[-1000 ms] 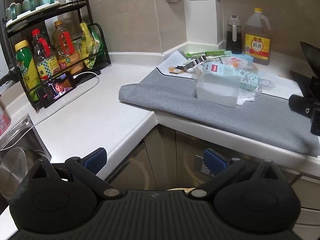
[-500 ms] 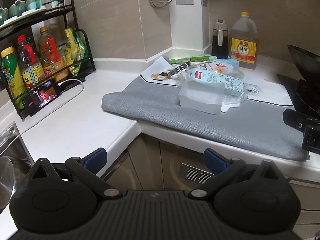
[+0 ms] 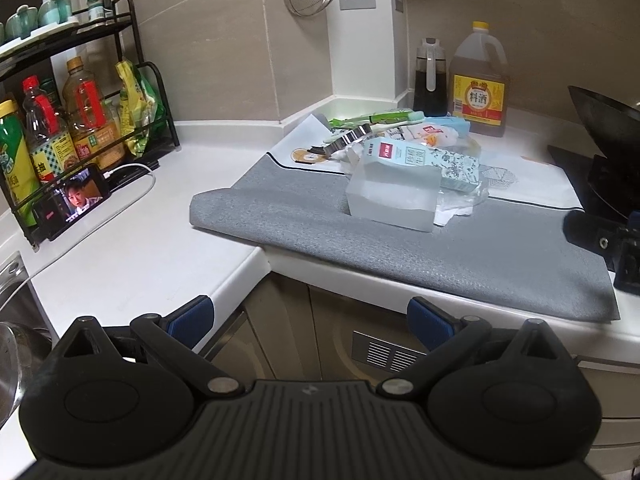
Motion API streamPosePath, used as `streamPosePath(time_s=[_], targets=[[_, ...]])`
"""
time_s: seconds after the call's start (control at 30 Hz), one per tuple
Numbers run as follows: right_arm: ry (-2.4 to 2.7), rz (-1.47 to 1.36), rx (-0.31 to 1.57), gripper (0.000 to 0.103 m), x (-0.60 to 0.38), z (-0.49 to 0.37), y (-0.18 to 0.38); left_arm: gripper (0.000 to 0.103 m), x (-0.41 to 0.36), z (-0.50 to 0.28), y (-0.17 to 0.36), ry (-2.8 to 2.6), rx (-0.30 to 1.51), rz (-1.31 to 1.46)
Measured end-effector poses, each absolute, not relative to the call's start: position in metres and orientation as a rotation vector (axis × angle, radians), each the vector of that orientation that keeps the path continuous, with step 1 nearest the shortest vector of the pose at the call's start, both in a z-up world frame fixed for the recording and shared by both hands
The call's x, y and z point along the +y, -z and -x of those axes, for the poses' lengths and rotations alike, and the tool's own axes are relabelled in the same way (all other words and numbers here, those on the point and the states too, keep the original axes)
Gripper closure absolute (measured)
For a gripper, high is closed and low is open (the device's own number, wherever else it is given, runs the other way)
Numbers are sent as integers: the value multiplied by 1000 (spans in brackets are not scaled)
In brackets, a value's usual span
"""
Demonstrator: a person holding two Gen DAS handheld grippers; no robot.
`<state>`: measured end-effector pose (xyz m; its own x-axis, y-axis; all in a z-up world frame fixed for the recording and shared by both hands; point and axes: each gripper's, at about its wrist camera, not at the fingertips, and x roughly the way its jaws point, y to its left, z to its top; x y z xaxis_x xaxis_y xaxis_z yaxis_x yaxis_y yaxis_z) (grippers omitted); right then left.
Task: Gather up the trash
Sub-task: 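Move both tools toward the trash pile on the grey mat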
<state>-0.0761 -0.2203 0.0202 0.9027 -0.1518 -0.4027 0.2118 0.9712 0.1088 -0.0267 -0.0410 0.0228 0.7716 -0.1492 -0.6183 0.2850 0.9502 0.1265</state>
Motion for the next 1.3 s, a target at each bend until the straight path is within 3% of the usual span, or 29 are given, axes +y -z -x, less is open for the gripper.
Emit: streamPosePath(time_s=[0.17,0.33,0.77,1.3], targets=[[34,-289,420,0,-230,72,-15,0,-42,30,-21,251,641,-210],[84,-139,403,0,-217,76,-21,0,-40,33,-21,255,633,-222],[120,-85,374,0,-207,82,-28,0,-31,33,-25,225,634,-192],[192,-163,401,0,-221,79,-23,0,-39,28,-22,227,641,-231]])
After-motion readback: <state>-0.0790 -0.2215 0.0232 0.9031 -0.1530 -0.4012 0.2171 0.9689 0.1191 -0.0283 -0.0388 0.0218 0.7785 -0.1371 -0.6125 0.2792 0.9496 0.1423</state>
